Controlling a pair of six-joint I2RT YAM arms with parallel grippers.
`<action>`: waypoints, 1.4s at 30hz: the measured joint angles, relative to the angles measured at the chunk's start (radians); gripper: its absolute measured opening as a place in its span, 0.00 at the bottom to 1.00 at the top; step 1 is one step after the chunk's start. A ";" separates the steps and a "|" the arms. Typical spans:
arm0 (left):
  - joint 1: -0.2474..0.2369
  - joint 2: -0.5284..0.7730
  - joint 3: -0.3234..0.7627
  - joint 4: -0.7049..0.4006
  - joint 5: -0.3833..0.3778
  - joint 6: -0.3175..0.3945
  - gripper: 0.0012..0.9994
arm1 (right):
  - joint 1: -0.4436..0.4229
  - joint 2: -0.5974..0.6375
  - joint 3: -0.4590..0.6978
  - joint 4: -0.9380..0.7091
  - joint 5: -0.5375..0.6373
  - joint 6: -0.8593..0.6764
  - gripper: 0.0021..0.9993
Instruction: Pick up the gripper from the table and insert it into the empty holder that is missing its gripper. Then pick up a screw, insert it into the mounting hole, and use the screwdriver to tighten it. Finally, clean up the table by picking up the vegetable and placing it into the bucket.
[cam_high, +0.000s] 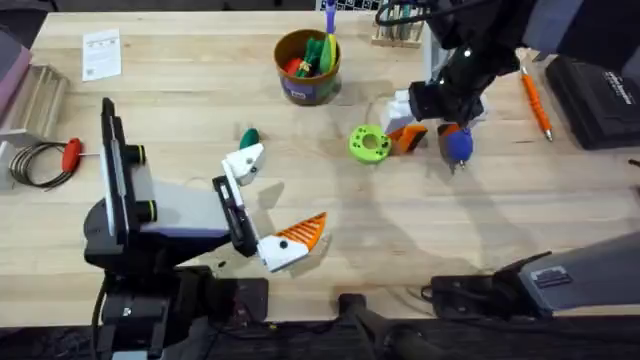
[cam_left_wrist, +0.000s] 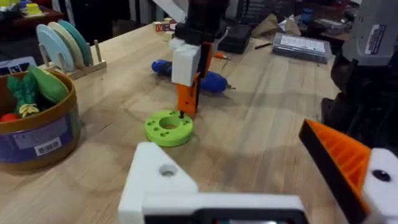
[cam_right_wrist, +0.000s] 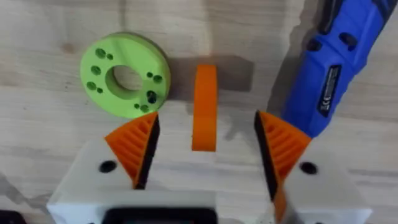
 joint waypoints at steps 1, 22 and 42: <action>0.000 0.000 0.000 0.000 0.000 0.000 0.99 | 0.000 0.002 -0.001 0.004 0.000 -0.001 0.88; 0.000 0.000 0.000 0.000 0.000 0.000 0.99 | 0.000 0.000 -0.008 0.005 0.021 -0.007 0.01; 0.000 0.000 0.000 0.000 0.000 0.000 0.99 | -0.006 -0.446 -0.063 0.159 -0.246 0.029 0.01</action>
